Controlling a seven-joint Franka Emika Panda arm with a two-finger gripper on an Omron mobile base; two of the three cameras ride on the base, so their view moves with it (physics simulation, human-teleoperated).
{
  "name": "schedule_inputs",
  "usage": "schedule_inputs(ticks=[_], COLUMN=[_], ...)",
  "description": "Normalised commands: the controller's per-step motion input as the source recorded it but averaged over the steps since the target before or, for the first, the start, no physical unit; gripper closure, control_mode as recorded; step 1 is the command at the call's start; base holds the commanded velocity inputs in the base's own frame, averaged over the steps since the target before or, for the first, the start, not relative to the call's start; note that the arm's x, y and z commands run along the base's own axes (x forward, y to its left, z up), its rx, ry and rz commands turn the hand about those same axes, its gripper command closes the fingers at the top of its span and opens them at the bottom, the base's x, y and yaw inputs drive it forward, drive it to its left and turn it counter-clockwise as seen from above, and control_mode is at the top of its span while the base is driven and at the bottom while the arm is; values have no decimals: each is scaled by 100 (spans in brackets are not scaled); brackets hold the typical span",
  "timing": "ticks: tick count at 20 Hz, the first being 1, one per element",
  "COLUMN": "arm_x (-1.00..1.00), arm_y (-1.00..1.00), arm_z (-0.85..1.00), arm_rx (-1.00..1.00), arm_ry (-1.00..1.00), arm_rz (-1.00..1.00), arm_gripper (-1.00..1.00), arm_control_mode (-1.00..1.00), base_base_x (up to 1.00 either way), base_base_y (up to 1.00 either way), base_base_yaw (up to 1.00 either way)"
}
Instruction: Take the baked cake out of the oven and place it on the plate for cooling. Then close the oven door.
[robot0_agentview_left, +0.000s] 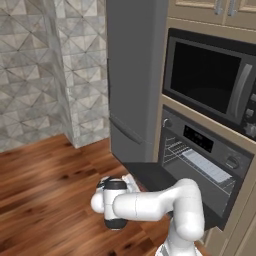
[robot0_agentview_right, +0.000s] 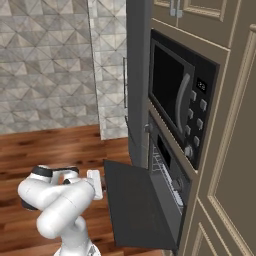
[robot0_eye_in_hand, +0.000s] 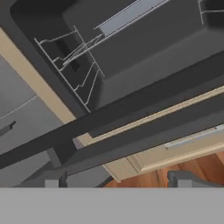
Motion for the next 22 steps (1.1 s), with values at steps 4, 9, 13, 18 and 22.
schedule_inputs(ticks=[4, 9, 13, 18, 22], arm_x=[12, 29, 44, 55, 63], arm_y=[-100, -100, -100, -100, -100], arm_z=[0, 0, 4, 11, 11], arm_rx=[0, 0, 0, 0, 2], arm_ry=[-8, -6, -5, -4, -3], arm_rz=[-10, -7, -6, -4, -2], arm_gripper=[-100, -100, -100, -100, -100], arm_control_mode=[-100, -100, -100, -100, -100], base_base_x=[0, 0, 0, 0, 0], base_base_y=[0, 0, 0, 0, 0], base_base_yaw=[0, 0, 0, 0, 0])
